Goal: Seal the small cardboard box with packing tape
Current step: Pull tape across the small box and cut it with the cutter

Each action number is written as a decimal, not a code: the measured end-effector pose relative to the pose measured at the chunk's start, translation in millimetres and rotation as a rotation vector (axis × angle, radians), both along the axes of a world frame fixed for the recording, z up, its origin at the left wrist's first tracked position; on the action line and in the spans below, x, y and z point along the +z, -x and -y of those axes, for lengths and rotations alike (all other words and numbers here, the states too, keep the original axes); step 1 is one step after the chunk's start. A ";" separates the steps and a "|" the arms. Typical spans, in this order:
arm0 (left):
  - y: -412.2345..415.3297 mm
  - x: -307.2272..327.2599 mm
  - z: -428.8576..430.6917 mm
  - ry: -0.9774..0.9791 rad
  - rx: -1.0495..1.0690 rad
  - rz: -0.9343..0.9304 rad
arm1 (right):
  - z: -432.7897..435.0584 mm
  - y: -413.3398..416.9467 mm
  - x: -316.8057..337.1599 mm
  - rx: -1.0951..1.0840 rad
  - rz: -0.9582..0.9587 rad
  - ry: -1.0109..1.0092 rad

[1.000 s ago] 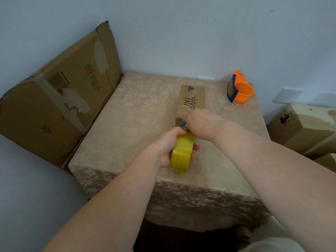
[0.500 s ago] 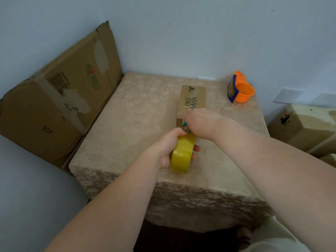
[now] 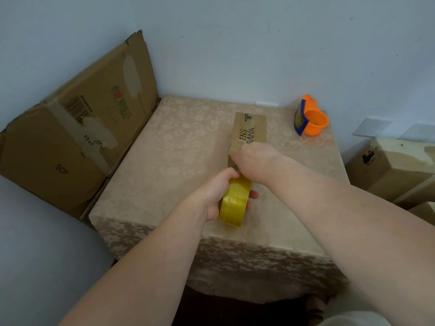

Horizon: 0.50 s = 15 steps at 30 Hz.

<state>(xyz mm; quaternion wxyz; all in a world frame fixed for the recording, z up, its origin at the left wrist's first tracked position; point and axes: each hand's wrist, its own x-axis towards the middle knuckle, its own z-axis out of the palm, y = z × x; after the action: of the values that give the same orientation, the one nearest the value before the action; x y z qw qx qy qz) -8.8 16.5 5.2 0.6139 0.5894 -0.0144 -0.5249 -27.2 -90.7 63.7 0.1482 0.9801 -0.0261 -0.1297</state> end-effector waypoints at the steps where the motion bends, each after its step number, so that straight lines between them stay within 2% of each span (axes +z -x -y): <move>1: 0.4 0.3 -0.4 0.002 0.000 0.002 | 0.9 0.0 0.0 0.003 -0.002 -0.003; 9: 1.9 1.4 -2.1 0.019 0.009 -0.003 | 19.7 -2.6 -1.5 0.052 -0.038 -0.030; 15: 1.9 2.2 -2.5 0.018 0.012 -0.004 | 28.7 -4.9 -10.6 0.024 0.008 -0.121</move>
<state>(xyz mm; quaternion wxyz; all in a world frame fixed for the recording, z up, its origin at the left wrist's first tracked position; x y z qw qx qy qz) -10.7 19.0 7.4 0.6222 0.5829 -0.0145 -0.5224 -22.3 -119.4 53.1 0.0900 0.9880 -0.0070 -0.1254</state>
